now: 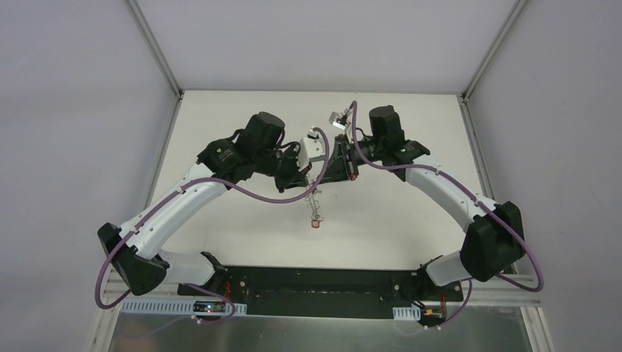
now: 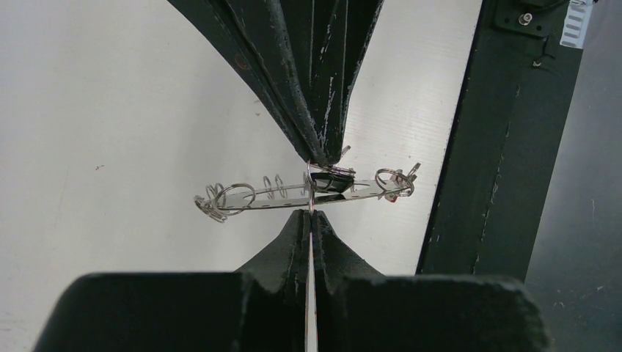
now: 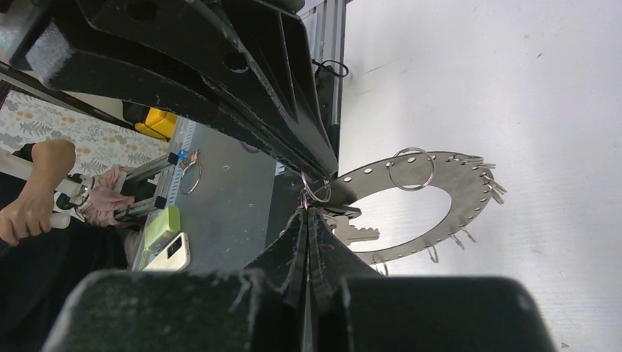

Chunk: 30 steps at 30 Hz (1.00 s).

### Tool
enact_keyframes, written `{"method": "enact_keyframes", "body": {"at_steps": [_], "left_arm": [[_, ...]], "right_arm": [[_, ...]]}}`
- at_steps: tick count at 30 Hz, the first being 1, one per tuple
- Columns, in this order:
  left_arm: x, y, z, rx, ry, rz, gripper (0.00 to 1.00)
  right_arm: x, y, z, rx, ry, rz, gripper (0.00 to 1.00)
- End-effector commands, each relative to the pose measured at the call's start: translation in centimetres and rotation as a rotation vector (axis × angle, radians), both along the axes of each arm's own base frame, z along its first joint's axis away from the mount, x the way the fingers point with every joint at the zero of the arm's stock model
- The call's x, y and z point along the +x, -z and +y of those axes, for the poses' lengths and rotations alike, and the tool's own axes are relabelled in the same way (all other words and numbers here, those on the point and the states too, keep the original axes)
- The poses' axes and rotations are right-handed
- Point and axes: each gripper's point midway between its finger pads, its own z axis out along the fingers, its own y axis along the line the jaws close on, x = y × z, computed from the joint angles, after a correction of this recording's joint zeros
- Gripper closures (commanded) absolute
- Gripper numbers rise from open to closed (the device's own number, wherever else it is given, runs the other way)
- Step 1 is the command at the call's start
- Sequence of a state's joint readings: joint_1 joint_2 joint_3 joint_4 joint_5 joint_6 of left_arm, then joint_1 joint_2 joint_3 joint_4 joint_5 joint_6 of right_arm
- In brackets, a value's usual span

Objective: Put the keys on the keyring

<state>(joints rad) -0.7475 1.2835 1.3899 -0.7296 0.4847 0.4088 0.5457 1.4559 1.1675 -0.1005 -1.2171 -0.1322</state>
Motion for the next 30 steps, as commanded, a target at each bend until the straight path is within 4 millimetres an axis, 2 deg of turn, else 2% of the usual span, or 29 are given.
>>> {"method": "enact_keyframes", "body": {"at_steps": [1, 30], "left_arm": [[-0.53, -1.96, -0.76, -0.068, 0.039, -0.045, 1.00], [-0.72, -2.16, -0.48, -0.070, 0.040, -0.057, 1.00]], "right_arm": [[0.20, -0.55, 0.24, 0.031, -0.018, -0.027, 1.00], [0.75, 0.30, -0.14, 0.014, -0.003, -0.038, 1.00]]}}
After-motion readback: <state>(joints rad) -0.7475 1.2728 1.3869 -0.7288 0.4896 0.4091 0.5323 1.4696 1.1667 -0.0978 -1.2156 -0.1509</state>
